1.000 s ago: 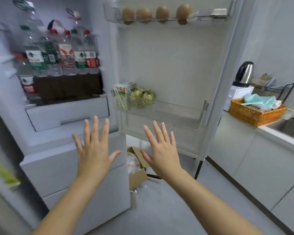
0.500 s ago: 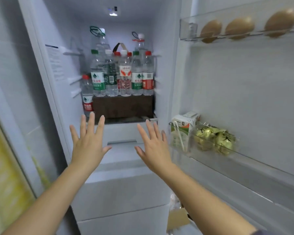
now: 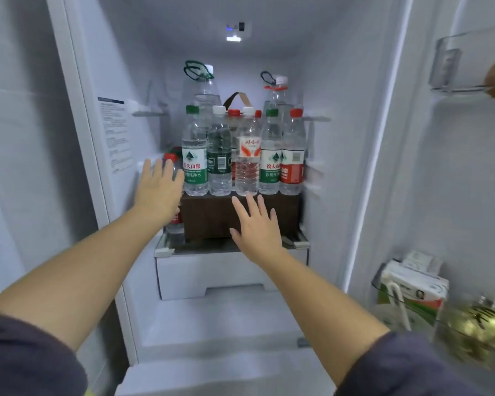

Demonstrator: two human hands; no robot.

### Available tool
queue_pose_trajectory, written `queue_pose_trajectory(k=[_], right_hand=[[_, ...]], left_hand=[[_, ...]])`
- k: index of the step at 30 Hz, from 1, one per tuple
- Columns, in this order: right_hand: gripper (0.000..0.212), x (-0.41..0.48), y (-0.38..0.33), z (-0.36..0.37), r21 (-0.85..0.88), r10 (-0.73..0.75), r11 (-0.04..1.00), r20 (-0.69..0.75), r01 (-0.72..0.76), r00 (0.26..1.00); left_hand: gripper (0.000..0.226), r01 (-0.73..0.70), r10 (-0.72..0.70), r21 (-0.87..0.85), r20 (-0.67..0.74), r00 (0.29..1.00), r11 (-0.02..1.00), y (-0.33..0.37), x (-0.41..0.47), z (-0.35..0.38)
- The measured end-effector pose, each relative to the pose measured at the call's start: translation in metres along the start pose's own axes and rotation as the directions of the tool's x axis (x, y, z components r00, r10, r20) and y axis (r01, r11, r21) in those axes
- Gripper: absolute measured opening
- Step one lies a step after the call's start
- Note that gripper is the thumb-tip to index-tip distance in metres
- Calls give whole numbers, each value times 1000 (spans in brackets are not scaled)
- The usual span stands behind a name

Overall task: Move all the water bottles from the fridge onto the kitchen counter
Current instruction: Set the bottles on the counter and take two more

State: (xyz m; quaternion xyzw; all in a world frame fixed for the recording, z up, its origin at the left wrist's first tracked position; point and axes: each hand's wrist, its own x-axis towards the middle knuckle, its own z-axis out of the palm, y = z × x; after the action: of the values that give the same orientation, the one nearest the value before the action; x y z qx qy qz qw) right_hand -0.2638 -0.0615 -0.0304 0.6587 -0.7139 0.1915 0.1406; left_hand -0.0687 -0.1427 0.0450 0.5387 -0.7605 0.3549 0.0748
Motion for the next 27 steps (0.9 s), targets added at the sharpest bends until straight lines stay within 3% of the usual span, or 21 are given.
queue_pose_trajectory(k=[11,17,22,27], right_hand=[[69,68,3,24,-25,-89,996,48,91,995],[68,71,8,27,-36,-81,996,79,84,994],[68,71,13,27,-45,-99,993,112,105,989],[66,72,12,28,-10,-77,997,123,79,989]], left_hand=[[78,23,-25,72,29,999,997,-16,81,29],[79,27,-27,18,33,999,999,-15,102,31],[68,-9,9,-4,113,994,1000,-16,110,33],[70,-18,28,-66,169,985,998,-17,115,34]])
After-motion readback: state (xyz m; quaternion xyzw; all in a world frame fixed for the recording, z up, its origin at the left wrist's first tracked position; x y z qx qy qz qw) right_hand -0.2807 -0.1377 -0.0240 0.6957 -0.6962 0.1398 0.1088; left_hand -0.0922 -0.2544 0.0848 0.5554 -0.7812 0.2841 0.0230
